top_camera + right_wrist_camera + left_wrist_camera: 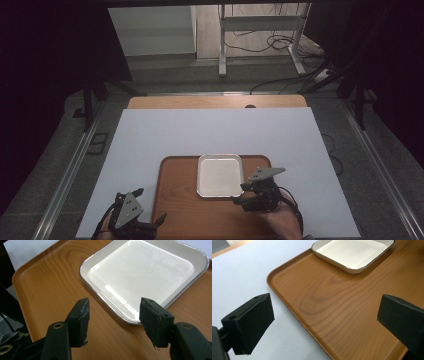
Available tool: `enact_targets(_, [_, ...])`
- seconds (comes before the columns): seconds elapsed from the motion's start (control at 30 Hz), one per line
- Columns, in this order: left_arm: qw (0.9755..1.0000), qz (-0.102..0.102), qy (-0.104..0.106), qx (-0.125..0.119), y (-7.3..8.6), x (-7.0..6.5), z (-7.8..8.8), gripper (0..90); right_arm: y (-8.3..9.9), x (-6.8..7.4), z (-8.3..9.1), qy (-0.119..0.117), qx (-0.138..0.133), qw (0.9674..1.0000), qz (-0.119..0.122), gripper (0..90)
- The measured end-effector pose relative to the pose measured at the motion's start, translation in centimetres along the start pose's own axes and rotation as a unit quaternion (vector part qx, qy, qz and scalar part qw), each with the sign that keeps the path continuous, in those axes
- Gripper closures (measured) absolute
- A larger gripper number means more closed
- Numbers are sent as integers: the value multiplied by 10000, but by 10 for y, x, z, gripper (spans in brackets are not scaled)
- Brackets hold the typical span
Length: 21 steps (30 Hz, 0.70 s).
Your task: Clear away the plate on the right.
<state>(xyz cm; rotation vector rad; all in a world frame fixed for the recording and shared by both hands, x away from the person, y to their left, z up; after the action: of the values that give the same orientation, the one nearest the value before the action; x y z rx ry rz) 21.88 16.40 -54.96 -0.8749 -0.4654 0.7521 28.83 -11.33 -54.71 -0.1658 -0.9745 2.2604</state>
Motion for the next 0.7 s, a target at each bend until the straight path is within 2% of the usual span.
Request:
enact_targets(0.43, [10000, 34, 20, -1, 0, 0, 0, 4, -2, -10, 11, 107, -226, 9996, -91, 328])
enact_targets(0.7, [10000, 41, 27, 1, 0, 0, 0, 5, -2, -17, 19, 74, -340, 9990, -283, 258])
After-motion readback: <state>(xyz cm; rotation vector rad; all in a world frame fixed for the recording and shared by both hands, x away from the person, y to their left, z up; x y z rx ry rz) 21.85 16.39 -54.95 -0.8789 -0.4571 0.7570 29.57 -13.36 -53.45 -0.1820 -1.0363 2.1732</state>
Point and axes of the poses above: each handheld gripper's, and its own axes: z roughly backward along the jaws, y roughly out of its underside, x roughly to its left, the point moved 9 cm from there along -z, roughly forward along the jaws, and after that the axes turned 4 degrees about y, right-handed, at the moved point
